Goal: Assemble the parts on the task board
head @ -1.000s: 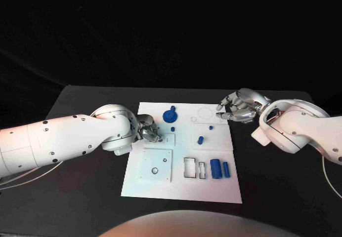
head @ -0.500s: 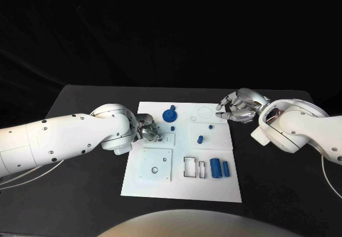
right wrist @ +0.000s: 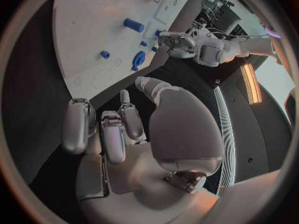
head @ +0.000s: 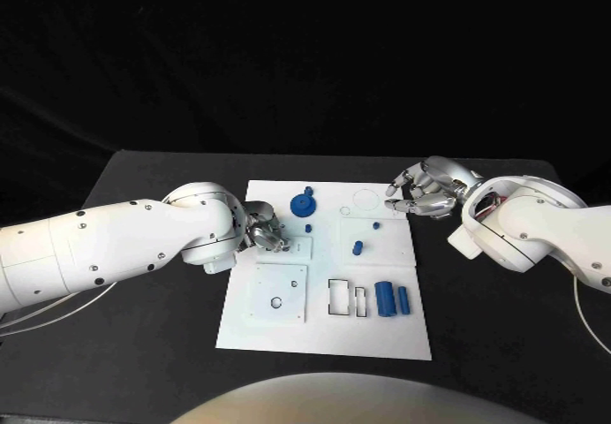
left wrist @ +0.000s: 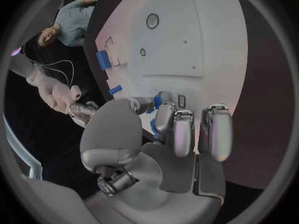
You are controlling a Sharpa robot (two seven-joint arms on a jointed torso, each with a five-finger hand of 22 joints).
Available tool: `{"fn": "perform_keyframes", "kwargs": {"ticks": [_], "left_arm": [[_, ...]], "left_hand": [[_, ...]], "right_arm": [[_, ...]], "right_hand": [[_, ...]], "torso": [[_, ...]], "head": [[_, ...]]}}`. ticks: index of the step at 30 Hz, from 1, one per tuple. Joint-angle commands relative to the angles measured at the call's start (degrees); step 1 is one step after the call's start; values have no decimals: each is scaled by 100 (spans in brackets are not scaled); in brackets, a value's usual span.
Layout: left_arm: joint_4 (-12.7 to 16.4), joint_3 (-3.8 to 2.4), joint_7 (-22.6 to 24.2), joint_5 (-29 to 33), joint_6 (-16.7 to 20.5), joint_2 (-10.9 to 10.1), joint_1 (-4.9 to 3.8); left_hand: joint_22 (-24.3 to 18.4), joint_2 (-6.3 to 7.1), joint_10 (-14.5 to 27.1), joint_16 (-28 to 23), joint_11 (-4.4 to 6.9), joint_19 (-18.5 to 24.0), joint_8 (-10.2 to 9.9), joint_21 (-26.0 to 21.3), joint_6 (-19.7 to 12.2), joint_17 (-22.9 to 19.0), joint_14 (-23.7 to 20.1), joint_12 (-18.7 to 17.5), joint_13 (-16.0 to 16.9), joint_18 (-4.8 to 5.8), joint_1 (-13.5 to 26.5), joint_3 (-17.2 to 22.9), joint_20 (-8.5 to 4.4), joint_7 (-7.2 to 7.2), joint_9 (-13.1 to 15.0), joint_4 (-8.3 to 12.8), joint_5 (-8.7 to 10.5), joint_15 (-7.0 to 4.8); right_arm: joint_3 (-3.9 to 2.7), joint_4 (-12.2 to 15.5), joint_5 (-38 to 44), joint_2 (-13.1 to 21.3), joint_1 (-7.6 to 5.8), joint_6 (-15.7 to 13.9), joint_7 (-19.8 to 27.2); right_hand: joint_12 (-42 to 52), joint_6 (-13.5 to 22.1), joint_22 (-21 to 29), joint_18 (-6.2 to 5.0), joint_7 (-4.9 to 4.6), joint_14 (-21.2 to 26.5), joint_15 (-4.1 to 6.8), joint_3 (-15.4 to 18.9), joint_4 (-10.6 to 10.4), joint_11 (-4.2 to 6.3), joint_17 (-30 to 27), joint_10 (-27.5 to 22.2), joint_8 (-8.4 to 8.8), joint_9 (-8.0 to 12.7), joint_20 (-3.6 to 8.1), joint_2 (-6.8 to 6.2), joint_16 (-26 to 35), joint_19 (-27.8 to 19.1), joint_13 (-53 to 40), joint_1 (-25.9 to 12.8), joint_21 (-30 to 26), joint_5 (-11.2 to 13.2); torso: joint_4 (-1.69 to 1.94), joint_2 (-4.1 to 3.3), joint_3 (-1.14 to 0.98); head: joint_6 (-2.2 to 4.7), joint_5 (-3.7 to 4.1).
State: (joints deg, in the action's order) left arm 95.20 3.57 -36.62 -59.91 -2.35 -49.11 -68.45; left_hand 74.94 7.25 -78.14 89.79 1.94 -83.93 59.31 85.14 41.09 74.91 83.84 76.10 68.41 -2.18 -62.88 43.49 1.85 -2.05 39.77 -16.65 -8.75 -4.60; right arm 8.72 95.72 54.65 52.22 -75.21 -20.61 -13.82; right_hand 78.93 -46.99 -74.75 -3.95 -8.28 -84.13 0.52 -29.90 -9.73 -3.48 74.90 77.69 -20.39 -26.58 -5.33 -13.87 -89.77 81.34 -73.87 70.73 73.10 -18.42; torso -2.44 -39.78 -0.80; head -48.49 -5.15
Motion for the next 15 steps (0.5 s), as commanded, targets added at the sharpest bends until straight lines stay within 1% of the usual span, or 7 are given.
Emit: {"fn": "perform_keyframes", "kwargs": {"ticks": [1, 5, 8, 11, 15], "left_arm": [[-23, 7, -72, 39, -209, 19, 6], [-39, 7, -82, 39, -253, 33, 6], [-48, 6, -89, 38, -336, 45, 5], [-55, 6, -97, 38, -422, 56, 4], [-73, 5, -106, 31, -446, 70, 2]], "left_hand": [[1236, 45, -52, 21, 2, -287, -41, -1, 62, 1509, 616, 28, 0, 88, -27, 1153, -34, 3, -7, 1203, -44, -39], [1235, 51, -58, 21, 2, -286, -45, -4, 74, 1509, 616, 30, 4, 87, -22, 1156, -34, 3, -15, 1214, -77, -39], [1237, 70, -76, 21, 2, -285, -52, -7, 106, 1509, 616, 35, 13, 87, -4, 1155, -34, 4, -39, 1249, -185, -39], [1236, 82, -88, 21, 1, -282, -56, -11, 120, 1509, 616, 41, 22, 86, 6, 1144, -34, 5, -50, 1265, -234, -40], [1237, 85, -88, 21, 1, -283, -58, -10, 125, 1509, 616, 38, 18, 86, 9, 1138, -34, 4, -54, 1268, -250, -39]], "right_arm": [[1, 3, 52, -5, 5, 73, 5], [1, 3, 52, -5, 6, 73, 6], [1, 3, 52, -5, 7, 73, 7], [1, 3, 52, -4, 8, 74, 7], [1, 3, 52, -5, 9, 73, 7]], "right_hand": [[12, 2, 0, -57, 40, -587, 36, -15, -19, 31, 1510, -5, -22, -8, 15, -24, -23, -29, 3, -40, -35, -35], [12, 2, 0, -57, 40, -587, 36, -15, -19, 31, 1510, -5, -22, -8, 15, -24, -23, -29, 3, -40, -35, -35], [12, 2, 0, -57, 40, -587, 36, -15, -19, 31, 1510, -5, -22, -8, 15, -24, -23, -29, 3, -40, -35, -35], [12, 2, 0, -57, 40, -587, 36, -15, -19, 31, 1510, -5, -22, -8, 15, -24, -23, -29, 3, -40, -35, -35], [12, 2, 0, -57, 40, -587, 36, -15, -19, 31, 1510, -5, -22, -8, 15, -24, -23, -29, 3, -40, -35, -35]], "torso": [[2, -2, 1], [0, 0, 3], [0, -2, 5], [0, -3, 4], [1, -2, 4]], "head": [[-5, -2], [-15, 5], [-26, 3], [-34, 7], [-33, 8]]}}
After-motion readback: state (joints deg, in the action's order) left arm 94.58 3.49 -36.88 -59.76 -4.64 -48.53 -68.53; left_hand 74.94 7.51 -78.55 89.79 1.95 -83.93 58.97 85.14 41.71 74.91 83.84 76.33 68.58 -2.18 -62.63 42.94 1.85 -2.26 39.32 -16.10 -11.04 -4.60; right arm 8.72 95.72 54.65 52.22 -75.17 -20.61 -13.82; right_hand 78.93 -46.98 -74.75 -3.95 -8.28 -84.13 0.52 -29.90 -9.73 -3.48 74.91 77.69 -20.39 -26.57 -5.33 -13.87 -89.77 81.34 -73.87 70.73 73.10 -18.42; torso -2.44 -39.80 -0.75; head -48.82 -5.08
